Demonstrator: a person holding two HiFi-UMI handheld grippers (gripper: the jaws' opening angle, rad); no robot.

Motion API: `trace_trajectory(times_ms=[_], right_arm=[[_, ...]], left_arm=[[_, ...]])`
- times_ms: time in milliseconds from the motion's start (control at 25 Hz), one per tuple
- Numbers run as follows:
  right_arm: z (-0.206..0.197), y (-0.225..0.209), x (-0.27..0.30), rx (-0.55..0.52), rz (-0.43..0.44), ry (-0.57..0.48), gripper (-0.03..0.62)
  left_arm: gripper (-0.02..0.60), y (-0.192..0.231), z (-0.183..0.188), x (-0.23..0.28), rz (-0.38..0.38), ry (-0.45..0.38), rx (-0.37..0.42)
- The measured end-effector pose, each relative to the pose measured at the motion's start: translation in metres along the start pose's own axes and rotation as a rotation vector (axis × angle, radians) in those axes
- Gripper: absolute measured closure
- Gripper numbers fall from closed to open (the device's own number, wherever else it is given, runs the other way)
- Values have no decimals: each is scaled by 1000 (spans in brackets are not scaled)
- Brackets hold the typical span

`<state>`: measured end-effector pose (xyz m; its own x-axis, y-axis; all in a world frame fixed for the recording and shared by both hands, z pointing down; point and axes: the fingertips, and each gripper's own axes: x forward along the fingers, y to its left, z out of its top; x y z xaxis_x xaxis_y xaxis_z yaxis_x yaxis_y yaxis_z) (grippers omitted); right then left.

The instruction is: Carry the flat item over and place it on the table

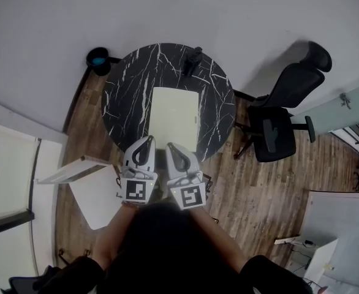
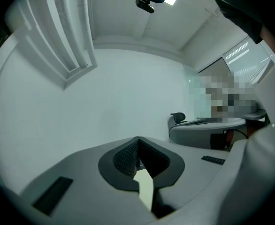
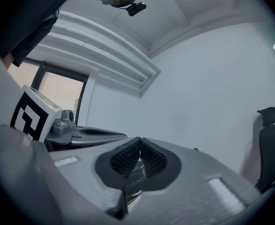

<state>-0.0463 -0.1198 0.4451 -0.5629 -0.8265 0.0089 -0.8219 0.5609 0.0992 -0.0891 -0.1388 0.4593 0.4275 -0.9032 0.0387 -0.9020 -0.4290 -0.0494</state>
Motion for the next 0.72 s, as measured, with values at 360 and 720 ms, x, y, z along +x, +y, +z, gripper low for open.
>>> trace_trajectory(times_ms=[360,720], right_arm=[[-4,-3,-4,38,-14,14,595],[-10,-5,-6,42,-13,21,595]], left_arm=[[571,-9,-2,-2,-17,4,-13],[571,-17,4,-10,-31,-38,9]])
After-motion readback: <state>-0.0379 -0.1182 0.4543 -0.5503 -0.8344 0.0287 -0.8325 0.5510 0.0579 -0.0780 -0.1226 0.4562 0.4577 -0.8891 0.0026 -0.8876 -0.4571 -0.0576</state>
